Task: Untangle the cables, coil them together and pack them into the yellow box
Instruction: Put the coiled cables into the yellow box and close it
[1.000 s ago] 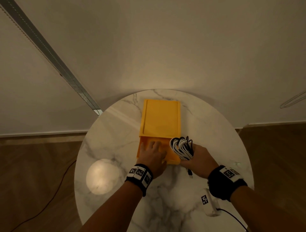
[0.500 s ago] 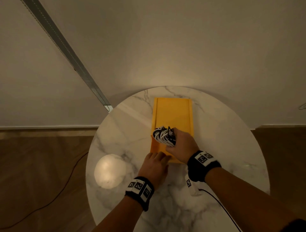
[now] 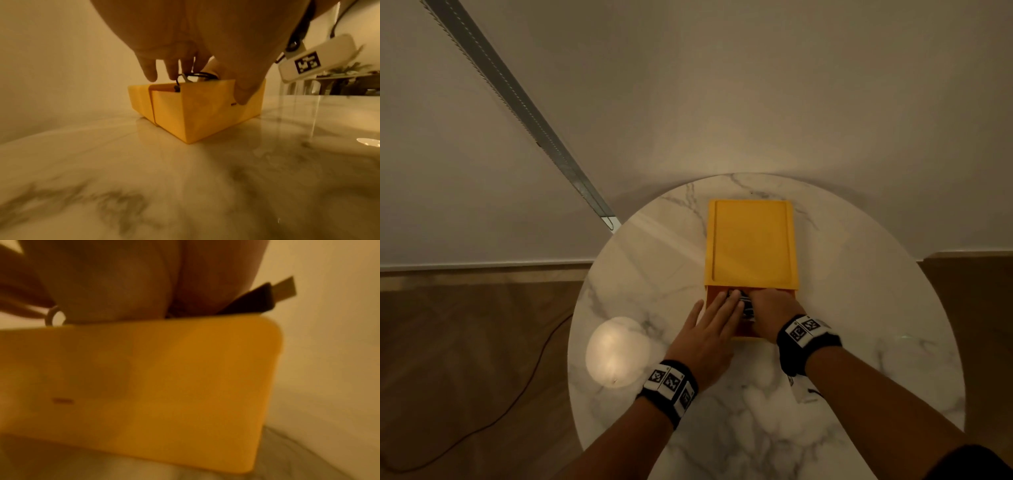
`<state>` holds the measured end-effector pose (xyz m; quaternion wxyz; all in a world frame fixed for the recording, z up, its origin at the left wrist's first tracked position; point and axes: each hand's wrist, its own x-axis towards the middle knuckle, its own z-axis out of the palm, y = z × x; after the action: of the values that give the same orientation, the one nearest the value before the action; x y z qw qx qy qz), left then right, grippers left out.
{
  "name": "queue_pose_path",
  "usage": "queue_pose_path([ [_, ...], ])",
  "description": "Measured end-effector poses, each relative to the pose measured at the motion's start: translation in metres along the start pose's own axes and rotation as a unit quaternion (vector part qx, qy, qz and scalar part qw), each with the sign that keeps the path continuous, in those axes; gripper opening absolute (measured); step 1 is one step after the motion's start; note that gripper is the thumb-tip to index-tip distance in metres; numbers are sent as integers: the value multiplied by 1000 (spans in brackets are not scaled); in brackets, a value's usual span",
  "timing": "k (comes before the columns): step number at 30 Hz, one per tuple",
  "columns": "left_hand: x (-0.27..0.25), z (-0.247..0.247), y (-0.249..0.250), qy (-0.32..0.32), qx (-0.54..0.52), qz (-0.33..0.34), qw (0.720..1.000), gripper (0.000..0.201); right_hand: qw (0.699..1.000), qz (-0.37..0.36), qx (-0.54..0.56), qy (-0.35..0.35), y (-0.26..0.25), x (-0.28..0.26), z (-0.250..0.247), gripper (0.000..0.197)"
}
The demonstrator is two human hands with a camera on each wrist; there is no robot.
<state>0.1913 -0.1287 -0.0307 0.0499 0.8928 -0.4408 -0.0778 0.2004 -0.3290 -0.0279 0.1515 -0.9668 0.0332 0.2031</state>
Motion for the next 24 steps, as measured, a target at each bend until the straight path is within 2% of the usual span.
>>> queue_pose_path([
  [4, 3, 7, -3, -2, 50, -26, 998, 88, 999, -28, 25, -34, 6, 7, -1, 71],
  [7, 11, 6, -1, 6, 68, -24, 997, 82, 994, -50, 99, -22, 15, 11, -1, 82],
  [11, 21, 5, 1, 5, 75, -19, 997, 68, 996, -34, 57, -52, 16, 11, -2, 95],
  [13, 24, 4, 2, -3, 79, -17, 997, 66, 997, -24, 32, -63, 15, 3, -7, 86],
  [15, 27, 2, 2, -11, 84, -17, 996, 66, 998, -46, -25, -35, 16, -9, -12, 69],
  [16, 27, 2, 2, -14, 85, -16, 996, 66, 996, -68, -58, 1, 17, -16, -15, 64],
  [20, 29, 4, 3, -18, 79, -16, 997, 69, 970, -148, -135, 135, 34, -42, -17, 57],
  [22, 28, 4, 2, -15, 80, -16, 997, 68, 958, -163, -160, 171, 45, -50, -19, 62],
  [24, 27, 2, 1, 5, 88, -7, 996, 63, 957, -174, -158, 168, 56, -52, -22, 74],
])
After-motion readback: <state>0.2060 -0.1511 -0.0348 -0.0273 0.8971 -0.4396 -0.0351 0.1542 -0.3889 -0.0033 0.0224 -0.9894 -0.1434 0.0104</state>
